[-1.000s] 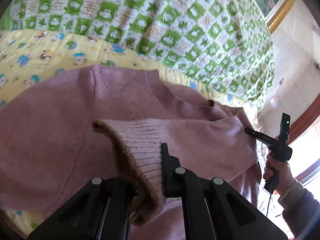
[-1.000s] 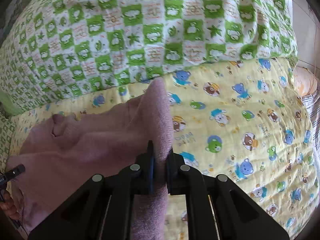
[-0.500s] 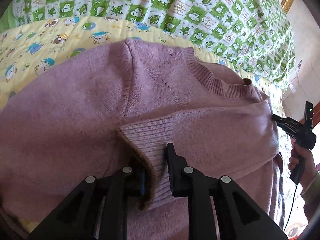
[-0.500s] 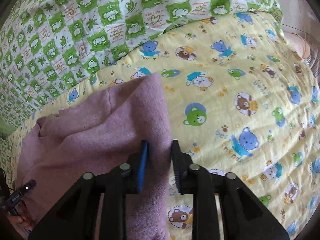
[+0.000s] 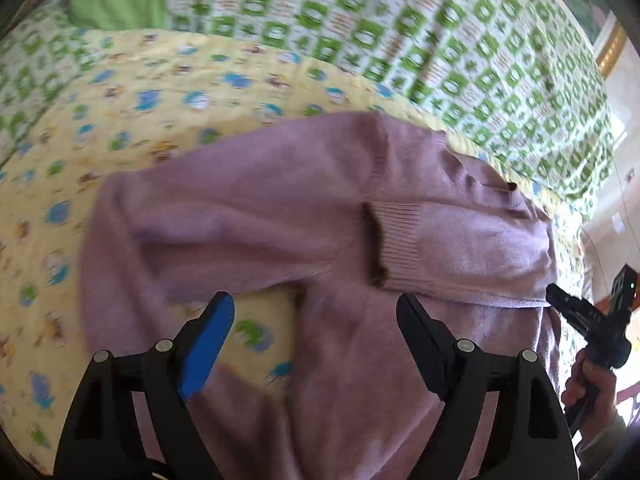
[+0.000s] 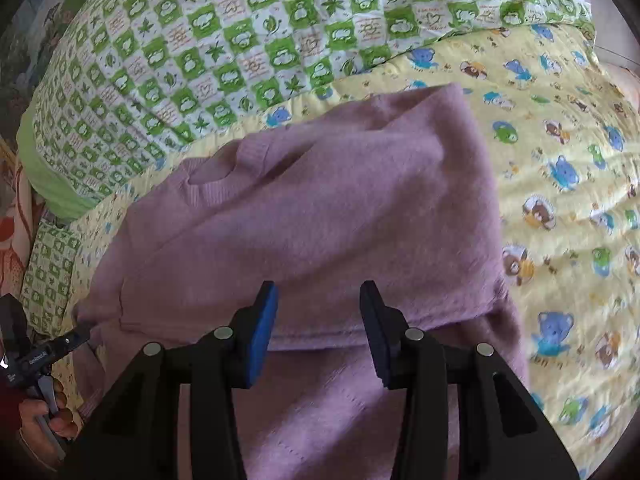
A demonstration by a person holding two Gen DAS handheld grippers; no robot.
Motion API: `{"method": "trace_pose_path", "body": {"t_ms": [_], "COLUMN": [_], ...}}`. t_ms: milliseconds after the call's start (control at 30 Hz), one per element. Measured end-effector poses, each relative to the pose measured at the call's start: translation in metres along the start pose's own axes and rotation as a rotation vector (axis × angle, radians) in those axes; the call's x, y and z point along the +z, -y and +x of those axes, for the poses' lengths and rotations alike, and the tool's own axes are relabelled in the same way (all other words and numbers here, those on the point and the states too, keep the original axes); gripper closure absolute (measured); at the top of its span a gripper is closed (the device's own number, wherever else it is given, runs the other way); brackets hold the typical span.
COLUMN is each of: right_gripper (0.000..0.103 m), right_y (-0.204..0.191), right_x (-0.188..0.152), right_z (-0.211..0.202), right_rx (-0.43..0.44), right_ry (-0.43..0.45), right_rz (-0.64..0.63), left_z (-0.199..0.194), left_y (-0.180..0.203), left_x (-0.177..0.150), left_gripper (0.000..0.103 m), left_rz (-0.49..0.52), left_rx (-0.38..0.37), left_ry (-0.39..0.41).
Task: Fold small clothes
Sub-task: 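Fold the held sleeve across the body with the left gripper and release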
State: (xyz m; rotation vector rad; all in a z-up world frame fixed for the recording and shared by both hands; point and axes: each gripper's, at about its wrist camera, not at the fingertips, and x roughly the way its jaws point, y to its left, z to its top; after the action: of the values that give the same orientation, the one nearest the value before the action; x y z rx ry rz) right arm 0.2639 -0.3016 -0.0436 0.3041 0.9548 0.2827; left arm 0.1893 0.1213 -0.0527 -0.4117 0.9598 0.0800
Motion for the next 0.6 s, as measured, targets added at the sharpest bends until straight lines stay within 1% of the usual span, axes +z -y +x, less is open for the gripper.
{"method": "trace_pose_path", "body": {"t_ms": [67,233,333,467,500,533,567,600], "right_gripper": [0.059,0.059,0.058,0.058,0.058,0.058,0.058,0.058], "right_y": [-0.01,-0.035,-0.047,-0.056,-0.059,-0.061,-0.064,-0.066], "right_x": [-0.012,-0.034,-0.044,-0.054,-0.057,-0.059,-0.061,-0.063], "right_z": [-0.001,-0.006,-0.009,-0.015,-0.015,-0.016,-0.017,-0.019], "right_rx": [0.02,0.058,0.073,0.086,0.091,0.093,0.093,0.095], "right_ry": [-0.016,-0.034,-0.038,-0.051,-0.057,-0.059,-0.058,-0.059], "right_rz": [0.003,-0.022,-0.029,-0.037,-0.036,-0.037,-0.038,-0.041], "left_z": [-0.01,-0.021,-0.021,-0.004,0.0,0.002,0.001,0.001], "left_y": [-0.016,-0.056,-0.069,-0.08,-0.081,-0.082,-0.081,-0.079], "left_x": [-0.006,-0.034,-0.054,-0.07,-0.073,-0.075,-0.075,-0.074], "left_gripper": [0.019,0.019,0.019,0.021,0.023,0.025,0.037,0.065], "left_rz": [-0.034,-0.158,-0.218,-0.261,-0.255,-0.242,-0.227,-0.21], "left_rx": [0.037,0.128,0.126,0.105,0.109,0.11,0.105,0.076], "left_ry": [-0.024,-0.146,-0.182,-0.255,-0.255,-0.235,-0.209,-0.194]}}
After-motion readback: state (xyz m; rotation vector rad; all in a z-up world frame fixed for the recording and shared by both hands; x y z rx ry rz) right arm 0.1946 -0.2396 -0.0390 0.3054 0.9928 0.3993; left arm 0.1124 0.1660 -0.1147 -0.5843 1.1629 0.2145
